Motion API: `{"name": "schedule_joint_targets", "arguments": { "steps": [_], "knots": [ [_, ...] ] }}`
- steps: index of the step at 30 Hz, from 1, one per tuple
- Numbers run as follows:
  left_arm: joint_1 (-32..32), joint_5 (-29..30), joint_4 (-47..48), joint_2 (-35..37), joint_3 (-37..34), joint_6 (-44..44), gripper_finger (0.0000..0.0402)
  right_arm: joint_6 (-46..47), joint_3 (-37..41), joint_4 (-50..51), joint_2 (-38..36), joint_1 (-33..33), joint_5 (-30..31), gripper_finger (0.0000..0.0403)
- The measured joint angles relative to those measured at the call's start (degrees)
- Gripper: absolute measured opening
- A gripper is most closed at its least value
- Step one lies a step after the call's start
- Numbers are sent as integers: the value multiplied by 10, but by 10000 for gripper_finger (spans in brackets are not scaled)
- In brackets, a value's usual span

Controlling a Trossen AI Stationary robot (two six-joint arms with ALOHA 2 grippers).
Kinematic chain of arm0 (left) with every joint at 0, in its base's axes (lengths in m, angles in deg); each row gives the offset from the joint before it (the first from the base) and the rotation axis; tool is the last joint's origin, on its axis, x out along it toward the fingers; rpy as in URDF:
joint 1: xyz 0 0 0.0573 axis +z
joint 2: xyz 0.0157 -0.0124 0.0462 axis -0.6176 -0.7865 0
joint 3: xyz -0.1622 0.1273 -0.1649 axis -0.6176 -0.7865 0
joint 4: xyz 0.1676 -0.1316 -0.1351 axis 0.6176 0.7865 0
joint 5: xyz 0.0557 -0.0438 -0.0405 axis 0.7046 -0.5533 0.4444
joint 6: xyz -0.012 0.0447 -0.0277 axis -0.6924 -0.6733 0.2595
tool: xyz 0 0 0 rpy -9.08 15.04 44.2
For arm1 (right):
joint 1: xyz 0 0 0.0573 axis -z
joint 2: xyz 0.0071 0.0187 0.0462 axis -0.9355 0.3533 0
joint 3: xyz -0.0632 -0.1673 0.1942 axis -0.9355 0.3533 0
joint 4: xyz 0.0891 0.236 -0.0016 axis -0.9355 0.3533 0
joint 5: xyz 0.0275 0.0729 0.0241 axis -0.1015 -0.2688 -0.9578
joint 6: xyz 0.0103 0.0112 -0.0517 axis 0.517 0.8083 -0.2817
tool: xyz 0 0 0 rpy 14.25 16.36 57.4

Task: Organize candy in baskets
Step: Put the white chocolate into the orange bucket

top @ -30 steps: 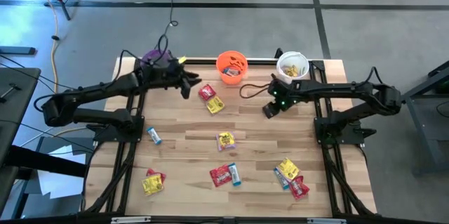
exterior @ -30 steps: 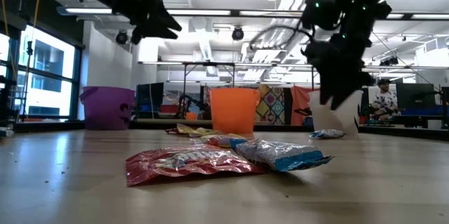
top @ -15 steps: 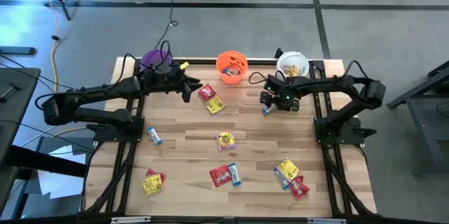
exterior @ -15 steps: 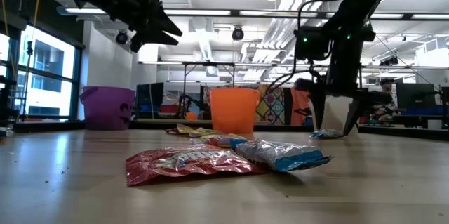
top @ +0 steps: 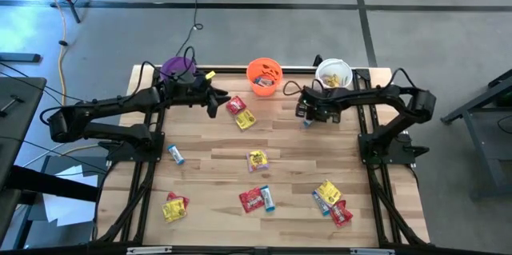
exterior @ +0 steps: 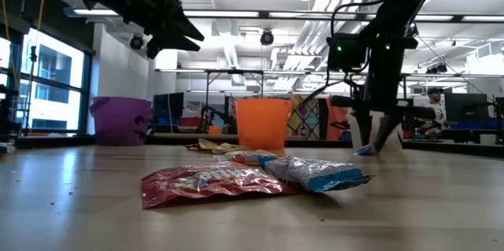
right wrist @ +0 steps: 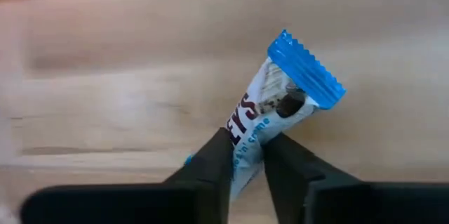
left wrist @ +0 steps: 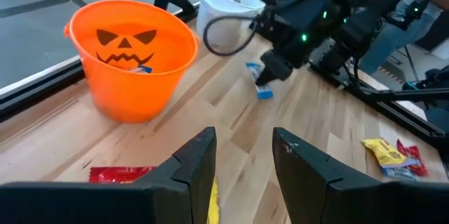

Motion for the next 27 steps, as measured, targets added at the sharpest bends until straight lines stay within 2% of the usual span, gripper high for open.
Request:
{"name": "schedule_joint_targets", "arguments": {
  "steps": [5,12,15,18,27],
  "knots": [
    [0,-5,3,0,0,-1,129,-112,-59,3,-12,-7,18,22],
    [0,-5,4,0,0,-10,129,-294,-231,-67,8,-9,65,30],
    [0,3,4,0,0,-16,129,-361,-310,-61,52,13,65,29],
    [0,5,8,0,0,-17,129,-406,-389,-31,114,32,37,28],
    [0,3,13,0,0,-16,129,-458,-584,87,263,45,-4,29]
  ]
}}
